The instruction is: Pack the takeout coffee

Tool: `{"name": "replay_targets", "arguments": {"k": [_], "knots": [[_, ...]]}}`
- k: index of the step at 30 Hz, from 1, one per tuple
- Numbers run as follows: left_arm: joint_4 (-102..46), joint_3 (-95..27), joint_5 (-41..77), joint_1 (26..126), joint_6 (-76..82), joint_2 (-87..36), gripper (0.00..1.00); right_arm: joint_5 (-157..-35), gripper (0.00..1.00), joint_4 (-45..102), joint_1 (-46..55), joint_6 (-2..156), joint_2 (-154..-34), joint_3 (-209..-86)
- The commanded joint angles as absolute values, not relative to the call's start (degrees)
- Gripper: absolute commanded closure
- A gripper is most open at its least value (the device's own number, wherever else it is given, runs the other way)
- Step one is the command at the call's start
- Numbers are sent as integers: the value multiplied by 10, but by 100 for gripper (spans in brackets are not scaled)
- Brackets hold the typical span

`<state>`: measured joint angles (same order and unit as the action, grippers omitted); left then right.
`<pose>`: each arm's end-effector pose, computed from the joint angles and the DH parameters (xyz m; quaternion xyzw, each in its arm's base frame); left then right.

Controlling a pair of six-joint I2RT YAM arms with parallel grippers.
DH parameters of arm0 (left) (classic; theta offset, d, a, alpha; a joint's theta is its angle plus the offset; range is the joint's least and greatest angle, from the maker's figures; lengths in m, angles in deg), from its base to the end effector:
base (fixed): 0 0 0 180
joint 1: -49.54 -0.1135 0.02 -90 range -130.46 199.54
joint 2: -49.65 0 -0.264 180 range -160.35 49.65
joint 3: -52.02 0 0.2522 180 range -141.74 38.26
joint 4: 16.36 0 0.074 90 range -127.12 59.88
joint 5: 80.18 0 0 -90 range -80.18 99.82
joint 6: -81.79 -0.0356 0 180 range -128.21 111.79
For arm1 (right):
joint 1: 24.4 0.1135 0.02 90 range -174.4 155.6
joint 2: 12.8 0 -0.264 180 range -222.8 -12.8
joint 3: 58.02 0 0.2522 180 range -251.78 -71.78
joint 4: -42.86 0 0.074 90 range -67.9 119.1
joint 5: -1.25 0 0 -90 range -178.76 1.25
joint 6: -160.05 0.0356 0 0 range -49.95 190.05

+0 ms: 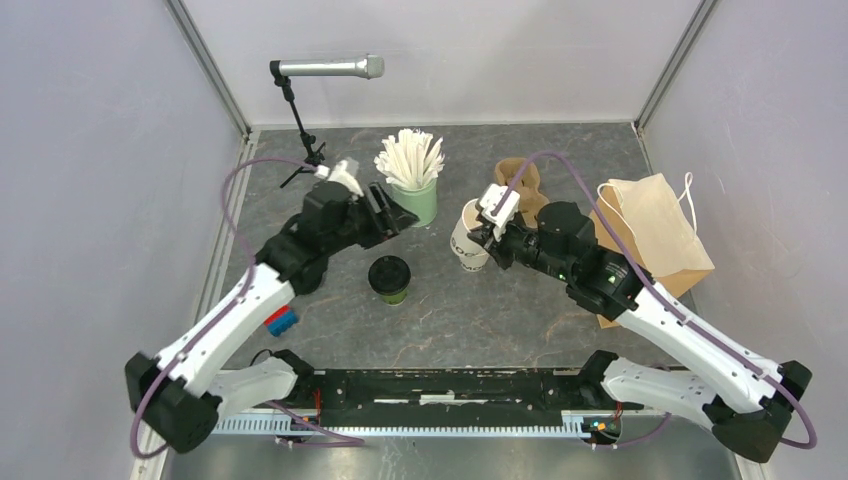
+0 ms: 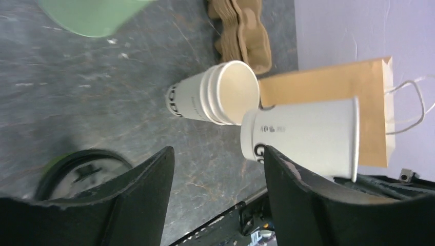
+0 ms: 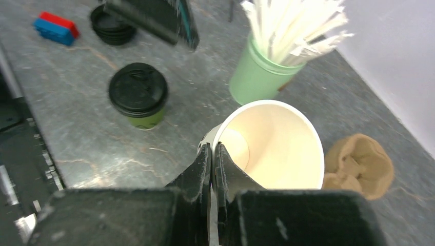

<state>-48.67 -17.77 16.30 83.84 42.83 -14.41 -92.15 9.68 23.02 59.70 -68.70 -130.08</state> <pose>0.2070 -0.1460 0.3271 -0.0942 0.8446 -0.3910 0.3533 0.1466 0.1627 0.3702 -0.4036 0.6951 0.2116 0.5560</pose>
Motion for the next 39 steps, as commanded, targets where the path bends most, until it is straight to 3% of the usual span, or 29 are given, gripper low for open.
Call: {"name": "replay_targets", "arguments": {"k": [1, 5, 10, 18, 28, 39], "knots": [[-629, -196, 66, 812, 337, -57, 22, -1022, 94, 119, 242, 635, -659, -1268], [-704, -169, -17, 791, 320, 7, 4, -1029, 93, 135, 266, 647, -657, -1219], [-733, -112, -25, 742, 320, 40, 0, -1002, 93, 145, 320, 656, -676, -1193], [-739, -56, -22, 620, 327, 18, 6, -915, 93, 200, 396, 645, -700, -1133], [-685, -26, -48, 549, 365, -10, 19, -833, 87, 228, 442, 624, -755, -1115], [-647, -44, -72, 548, 317, -110, 23, -819, 60, 222, 457, 615, -748, -1131]]}}
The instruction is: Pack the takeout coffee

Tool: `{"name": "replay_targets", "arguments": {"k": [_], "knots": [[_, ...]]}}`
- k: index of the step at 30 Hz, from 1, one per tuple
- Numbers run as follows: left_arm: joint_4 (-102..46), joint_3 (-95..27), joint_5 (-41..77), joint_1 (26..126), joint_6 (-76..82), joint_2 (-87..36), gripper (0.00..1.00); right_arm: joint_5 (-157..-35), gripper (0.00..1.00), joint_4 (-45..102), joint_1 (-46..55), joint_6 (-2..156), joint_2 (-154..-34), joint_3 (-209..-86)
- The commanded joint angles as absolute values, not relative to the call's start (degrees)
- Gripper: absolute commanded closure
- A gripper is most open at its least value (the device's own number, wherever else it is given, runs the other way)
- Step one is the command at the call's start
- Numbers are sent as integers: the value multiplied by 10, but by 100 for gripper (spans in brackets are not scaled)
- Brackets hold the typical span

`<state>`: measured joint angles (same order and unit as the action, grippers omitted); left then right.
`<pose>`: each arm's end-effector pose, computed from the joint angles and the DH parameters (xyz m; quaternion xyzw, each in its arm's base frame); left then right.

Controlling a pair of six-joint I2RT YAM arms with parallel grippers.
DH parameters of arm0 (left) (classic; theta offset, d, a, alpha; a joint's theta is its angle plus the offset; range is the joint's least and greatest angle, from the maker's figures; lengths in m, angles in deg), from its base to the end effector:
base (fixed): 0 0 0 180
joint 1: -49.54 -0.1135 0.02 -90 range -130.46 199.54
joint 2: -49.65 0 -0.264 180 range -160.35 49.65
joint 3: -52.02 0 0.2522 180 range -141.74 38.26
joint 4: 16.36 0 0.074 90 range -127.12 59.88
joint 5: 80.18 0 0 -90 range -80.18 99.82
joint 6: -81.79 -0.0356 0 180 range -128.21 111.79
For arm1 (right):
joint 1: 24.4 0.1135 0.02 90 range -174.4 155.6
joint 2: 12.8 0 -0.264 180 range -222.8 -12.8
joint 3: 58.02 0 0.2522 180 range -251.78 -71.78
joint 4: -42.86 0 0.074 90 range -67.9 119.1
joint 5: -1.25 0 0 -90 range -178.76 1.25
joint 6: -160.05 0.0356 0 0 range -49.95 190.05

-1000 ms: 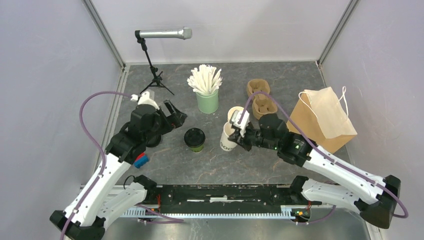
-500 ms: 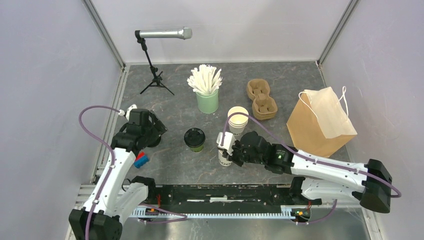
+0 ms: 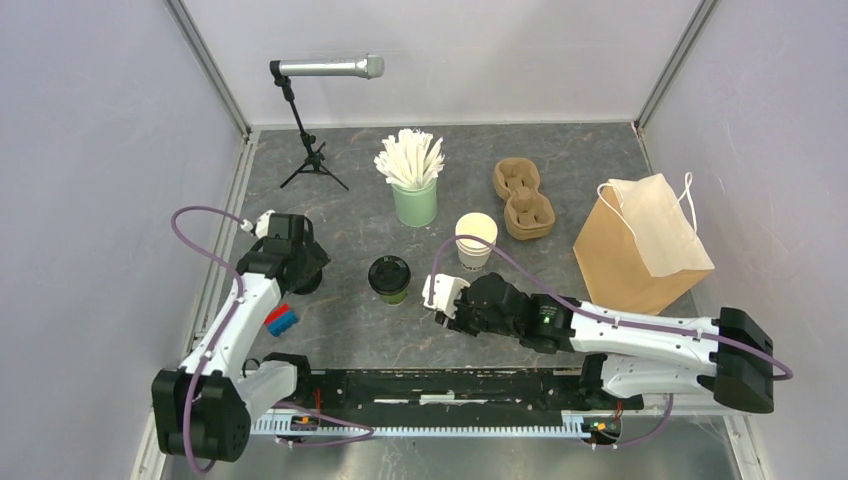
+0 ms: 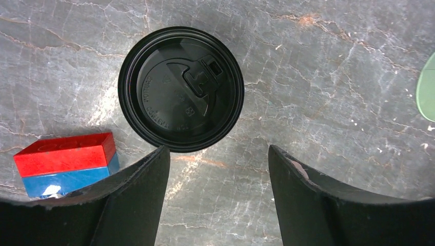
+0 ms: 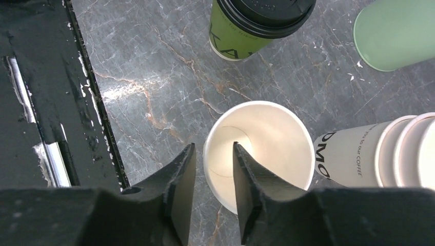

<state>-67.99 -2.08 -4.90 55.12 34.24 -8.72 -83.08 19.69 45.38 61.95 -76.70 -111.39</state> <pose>0.1938 -0.0098 0.2297 -0.3355 0.8876 -0.0065 0.3155 0.0872 0.2267 0.2438 -0.5353 0.6996 0.2041 0.4269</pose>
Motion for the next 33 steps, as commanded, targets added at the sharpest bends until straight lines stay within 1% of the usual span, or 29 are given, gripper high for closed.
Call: {"name": "replay_targets", "arguments": {"k": [1, 2, 6, 8, 9, 10, 14, 20, 24, 25, 26, 28, 33], "knots": [[-643, -43, -76, 548, 318, -118, 23, -821, 56, 221, 457, 617, -740, -1134], [-639, -42, -75, 548, 319, -127, 23, -822, 53, 221, 457, 621, -733, -1136], [-620, -34, -64, 548, 321, -158, 23, -823, 33, 218, 457, 639, -693, -1148], [-619, -36, -72, 548, 315, -171, 23, -817, 18, 214, 457, 646, -674, -1151], [-619, -37, -76, 548, 313, -177, 23, -811, 8, 211, 457, 648, -665, -1152], [-619, -37, -76, 548, 313, -181, 23, -803, 2, 208, 457, 650, -658, -1152], [-612, -37, -73, 548, 306, -191, 24, -768, 2, 203, 457, 652, -626, -1145], [-605, -35, -69, 548, 299, -205, 31, -733, 2, 216, 457, 653, -590, -1121], [-600, -36, -65, 548, 293, -212, 39, -730, 2, 218, 457, 651, -573, -1113], [-599, -37, -64, 548, 292, -214, 42, -733, 2, 217, 457, 650, -572, -1112], [-598, -38, -64, 548, 290, -215, 46, -734, 2, 217, 457, 649, -571, -1111], [-598, -40, -61, 548, 287, -215, 58, -736, 2, 215, 457, 647, -571, -1109], [-600, -43, -56, 549, 281, -203, 74, -740, 2, 213, 457, 645, -575, -1107]]}}
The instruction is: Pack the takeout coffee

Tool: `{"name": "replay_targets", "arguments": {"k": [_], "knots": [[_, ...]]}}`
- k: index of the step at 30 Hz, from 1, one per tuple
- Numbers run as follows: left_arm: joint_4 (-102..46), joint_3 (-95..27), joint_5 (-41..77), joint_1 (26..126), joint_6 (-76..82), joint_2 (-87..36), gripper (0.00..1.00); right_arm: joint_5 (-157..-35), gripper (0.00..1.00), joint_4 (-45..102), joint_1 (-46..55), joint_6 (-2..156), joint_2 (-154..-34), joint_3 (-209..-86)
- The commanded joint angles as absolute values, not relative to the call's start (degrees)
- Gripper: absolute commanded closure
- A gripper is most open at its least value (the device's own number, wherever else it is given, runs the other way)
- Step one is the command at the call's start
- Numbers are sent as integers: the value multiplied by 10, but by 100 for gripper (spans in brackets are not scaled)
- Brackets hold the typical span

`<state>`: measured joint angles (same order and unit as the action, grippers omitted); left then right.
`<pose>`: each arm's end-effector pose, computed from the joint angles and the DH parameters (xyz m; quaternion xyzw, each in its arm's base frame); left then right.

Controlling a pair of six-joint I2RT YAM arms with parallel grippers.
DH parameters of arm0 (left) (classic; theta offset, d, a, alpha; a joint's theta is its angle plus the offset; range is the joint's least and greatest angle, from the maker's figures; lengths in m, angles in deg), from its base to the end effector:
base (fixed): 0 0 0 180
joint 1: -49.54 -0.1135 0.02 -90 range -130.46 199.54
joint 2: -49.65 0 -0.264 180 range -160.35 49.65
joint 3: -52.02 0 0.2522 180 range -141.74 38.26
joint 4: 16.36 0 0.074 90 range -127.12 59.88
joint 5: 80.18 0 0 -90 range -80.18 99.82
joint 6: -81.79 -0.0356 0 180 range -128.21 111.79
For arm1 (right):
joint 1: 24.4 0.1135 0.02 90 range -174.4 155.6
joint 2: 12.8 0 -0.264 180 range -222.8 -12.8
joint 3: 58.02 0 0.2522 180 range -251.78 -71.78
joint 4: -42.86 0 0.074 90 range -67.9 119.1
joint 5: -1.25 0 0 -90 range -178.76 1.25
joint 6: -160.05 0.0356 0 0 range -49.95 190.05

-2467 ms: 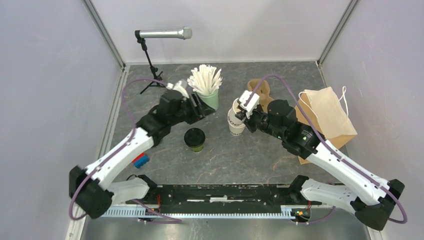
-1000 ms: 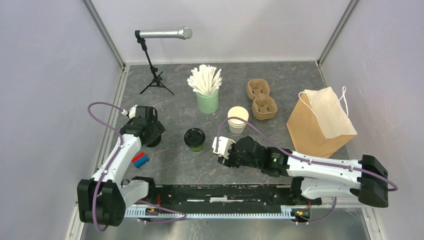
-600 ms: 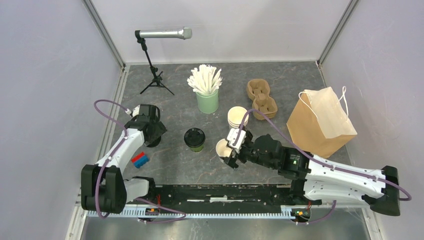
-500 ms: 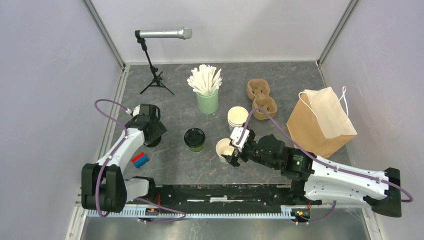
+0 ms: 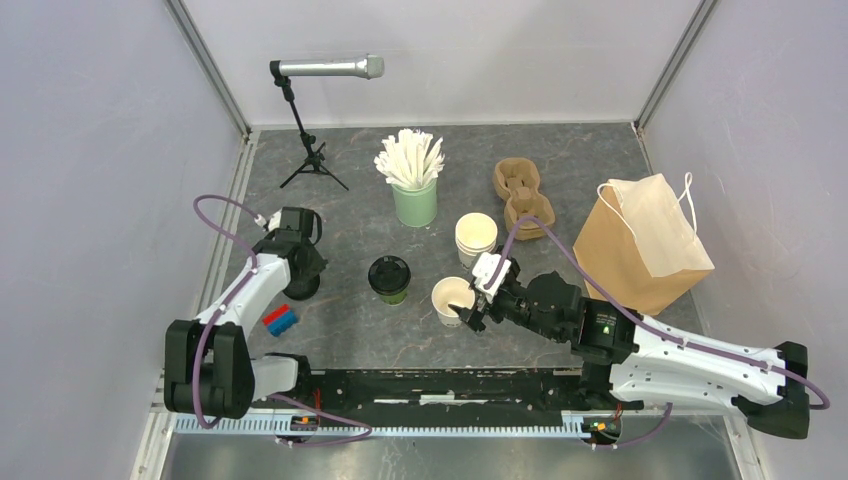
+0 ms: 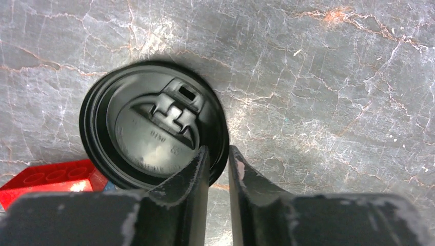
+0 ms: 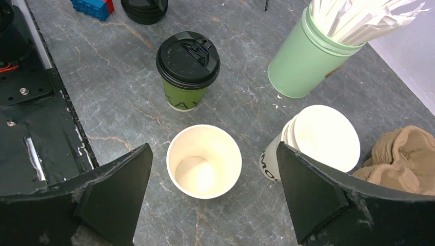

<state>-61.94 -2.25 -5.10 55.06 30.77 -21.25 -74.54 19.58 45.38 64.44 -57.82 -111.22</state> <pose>0.2256 -0.0126 0.1949 -0.3069 0.9128 0.0265 0.2681 0.0731 0.1732 0.3079 -0.4222 0.6693 0.2373 0.5634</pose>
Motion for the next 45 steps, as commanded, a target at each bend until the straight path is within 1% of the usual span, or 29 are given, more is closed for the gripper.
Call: {"name": "replay_targets", "arguments": {"k": [1, 3, 5, 6, 17, 21, 25, 28, 35, 40, 42, 45], "knots": [[-601, -44, -56, 548, 281, -201, 77, -741, 2, 213, 457, 644, -576, -1107], [-609, -50, -56, 548, 278, -197, 84, -742, 2, 213, 457, 644, -579, -1107], [-616, -56, -58, 548, 275, -193, 96, -744, 2, 213, 457, 644, -580, -1106], [-622, -60, -59, 548, 274, -191, 98, -744, 2, 213, 457, 644, -581, -1105], [-672, -92, -70, 548, 244, -145, 98, -745, 2, 239, 457, 650, -591, -1093], [-691, -100, -36, 548, 232, -129, 98, -741, 2, 251, 457, 650, -599, -1087], [-715, -122, 18, 548, 206, -74, 98, -739, 2, 282, 457, 653, -596, -1074], [-724, -142, 89, 549, 193, -19, 98, -726, 2, 310, 457, 658, -587, -1070], [-723, -186, 315, 548, 201, 77, 98, -750, 2, 426, 457, 626, -551, -1029], [-649, -165, 535, 548, 263, 109, 98, -824, 2, 509, 457, 574, -518, -993], [-609, -151, 598, 548, 296, 120, 98, -866, 2, 553, 457, 544, -503, -968], [-526, -114, 661, 549, 366, 153, 98, -914, 2, 658, 457, 493, -481, -908]]}}
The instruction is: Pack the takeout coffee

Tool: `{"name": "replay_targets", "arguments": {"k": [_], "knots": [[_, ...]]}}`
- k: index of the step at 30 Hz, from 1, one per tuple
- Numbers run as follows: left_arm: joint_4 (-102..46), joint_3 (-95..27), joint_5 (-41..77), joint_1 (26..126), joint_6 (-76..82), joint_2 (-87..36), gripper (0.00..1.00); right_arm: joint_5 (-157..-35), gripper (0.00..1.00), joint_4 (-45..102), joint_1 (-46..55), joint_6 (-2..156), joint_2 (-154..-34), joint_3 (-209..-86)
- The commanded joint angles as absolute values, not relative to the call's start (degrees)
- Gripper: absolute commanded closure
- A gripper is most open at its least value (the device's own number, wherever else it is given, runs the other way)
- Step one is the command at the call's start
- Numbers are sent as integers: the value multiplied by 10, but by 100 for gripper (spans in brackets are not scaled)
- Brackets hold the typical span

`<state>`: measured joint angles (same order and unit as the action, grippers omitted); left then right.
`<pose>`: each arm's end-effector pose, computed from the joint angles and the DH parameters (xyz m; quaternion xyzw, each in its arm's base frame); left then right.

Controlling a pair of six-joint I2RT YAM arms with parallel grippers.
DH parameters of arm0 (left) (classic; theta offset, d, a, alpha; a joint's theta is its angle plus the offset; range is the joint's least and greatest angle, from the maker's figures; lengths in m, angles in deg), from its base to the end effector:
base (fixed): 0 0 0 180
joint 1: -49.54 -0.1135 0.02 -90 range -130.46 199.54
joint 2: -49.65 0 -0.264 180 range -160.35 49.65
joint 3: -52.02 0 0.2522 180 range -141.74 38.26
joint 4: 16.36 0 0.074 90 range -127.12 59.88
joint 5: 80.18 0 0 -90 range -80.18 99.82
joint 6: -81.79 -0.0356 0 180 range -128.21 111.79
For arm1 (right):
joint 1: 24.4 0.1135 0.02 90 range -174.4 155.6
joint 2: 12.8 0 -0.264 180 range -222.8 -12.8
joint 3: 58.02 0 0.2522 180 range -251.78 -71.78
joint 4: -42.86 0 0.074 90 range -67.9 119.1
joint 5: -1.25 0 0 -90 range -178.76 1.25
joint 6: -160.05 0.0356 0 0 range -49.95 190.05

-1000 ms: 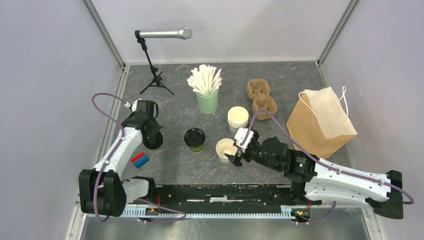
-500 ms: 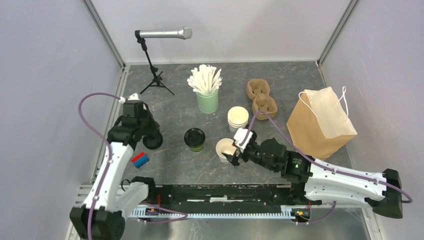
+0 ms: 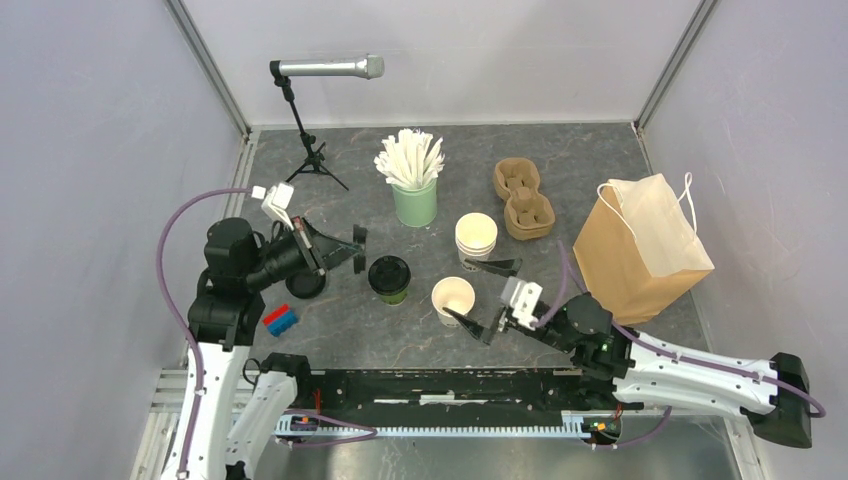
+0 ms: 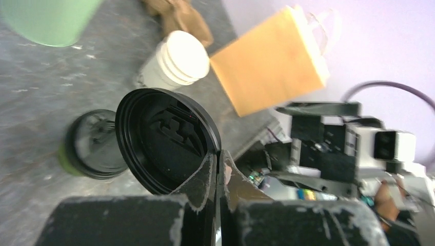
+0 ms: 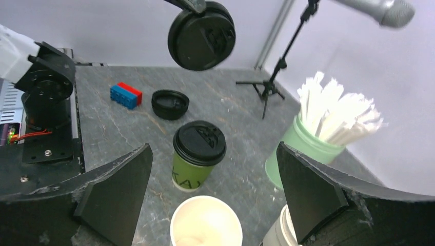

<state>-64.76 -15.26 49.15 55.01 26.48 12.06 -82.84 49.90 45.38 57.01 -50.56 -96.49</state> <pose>0.1233 -0.0345 0.3669 -0.0033 0.7900 -0.4453 0.4215 0.0628 0.1600 0.2930 -0.4053 0.5183 0.3276 0.6780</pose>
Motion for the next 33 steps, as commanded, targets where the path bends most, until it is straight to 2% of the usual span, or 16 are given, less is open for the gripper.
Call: {"name": "replay_targets", "arguments": {"k": [1, 6, 11, 19, 24, 26, 30, 33], "knots": [[-506, -99, 671, 550, 381, 167, 98, -924, 2, 685, 457, 481, -477, -894], [-433, -40, 715, 554, 446, 188, 97, -981, 2, 692, 458, 439, -516, -918], [-415, -31, 729, 579, 456, 172, 98, -981, 2, 675, 457, 412, -563, -945], [-375, -20, 693, 683, 470, 131, 98, -945, 2, 643, 458, 390, -603, -963], [-339, -26, 675, 723, 494, 116, 98, -937, 14, 644, 458, 384, -606, -965], [-330, -27, 669, 733, 504, 115, 98, -935, 16, 648, 458, 379, -606, -963], [-330, -24, 650, 746, 518, 122, 98, -925, 15, 669, 459, 374, -608, -957], [-327, -22, 641, 748, 527, 126, 98, -932, 10, 696, 460, 375, -612, -948]]}}
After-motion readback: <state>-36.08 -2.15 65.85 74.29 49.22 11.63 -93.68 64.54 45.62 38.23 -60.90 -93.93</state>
